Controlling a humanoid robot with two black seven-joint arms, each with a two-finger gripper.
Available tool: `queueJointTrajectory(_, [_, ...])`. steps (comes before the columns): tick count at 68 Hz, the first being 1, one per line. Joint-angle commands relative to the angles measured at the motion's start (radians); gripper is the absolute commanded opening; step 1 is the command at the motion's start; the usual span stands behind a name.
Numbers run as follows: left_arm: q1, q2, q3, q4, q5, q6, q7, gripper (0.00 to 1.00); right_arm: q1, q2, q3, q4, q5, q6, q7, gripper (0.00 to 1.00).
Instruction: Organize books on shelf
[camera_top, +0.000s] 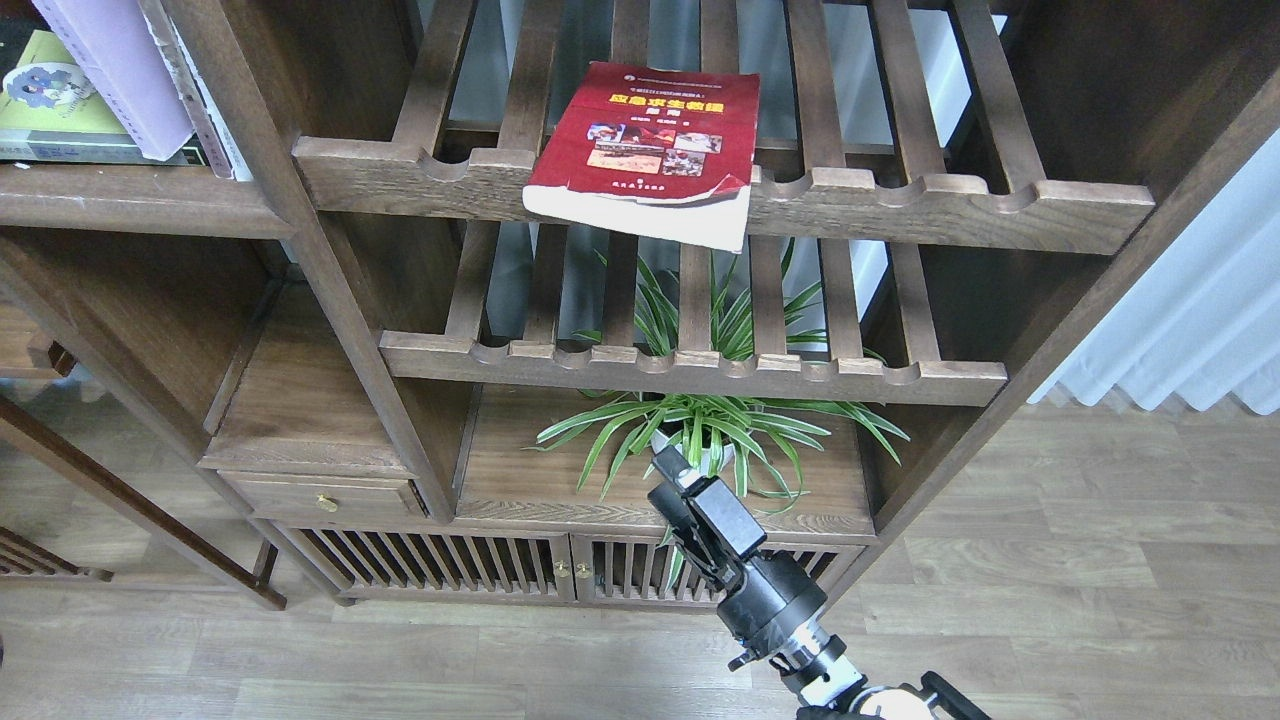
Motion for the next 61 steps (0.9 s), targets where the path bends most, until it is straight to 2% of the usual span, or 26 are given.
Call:
queueJointTrajectory(1, [0.072,0.0,0.003,-0.02,-0.012,0.0,0.001,0.66,0.0,0.0,0.005,0.014,-0.001,0.0,0.001,1.0])
queueJointTrajectory(8, [0.149,-0.001,0.003,-0.04,-0.012,0.0,0.001,0.82,-0.001,0.0,0.005,0.018,-0.001,0.0,0.001,1.0])
queueJointTrajectory(10, [0.164,-0.001,0.005,-0.042,-0.014,0.0,0.001,0.84,-0.001,0.0,0.005,0.018,-0.001,0.0,0.001,1.0])
queueJointTrajectory(11, [0.196,-0.001,0.008,-0.048,-0.014,0.0,0.001,0.89,-0.001,0.0,0.005,0.018,-0.001,0.0,-0.001,1.0])
queueJointTrajectory(19, [0.222,-0.001,0.017,-0.048,-0.014,0.0,0.001,0.96,-0.001,0.0,0.006,0.021,-0.001,0.0,0.001,1.0])
queueJointTrajectory(31, [0.264,-0.003,0.052,-0.051,-0.014,0.0,-0.002,1.0,-0.001,0.0,0.013,0.021,-0.001,0.0,0.001,1.0])
queueJointTrajectory(49, [0.268,-0.024,0.189,-0.054,-0.014,0.0,0.001,1.0,-0.001,0.0,0.032,0.031,-0.001,0.0,0.001,1.0])
queueJointTrajectory(61, [0.287,-0.024,0.201,-0.048,-0.014,0.0,0.001,1.0,-0.001,0.0,0.023,0.044,-0.002,0.0,0.001,1.0])
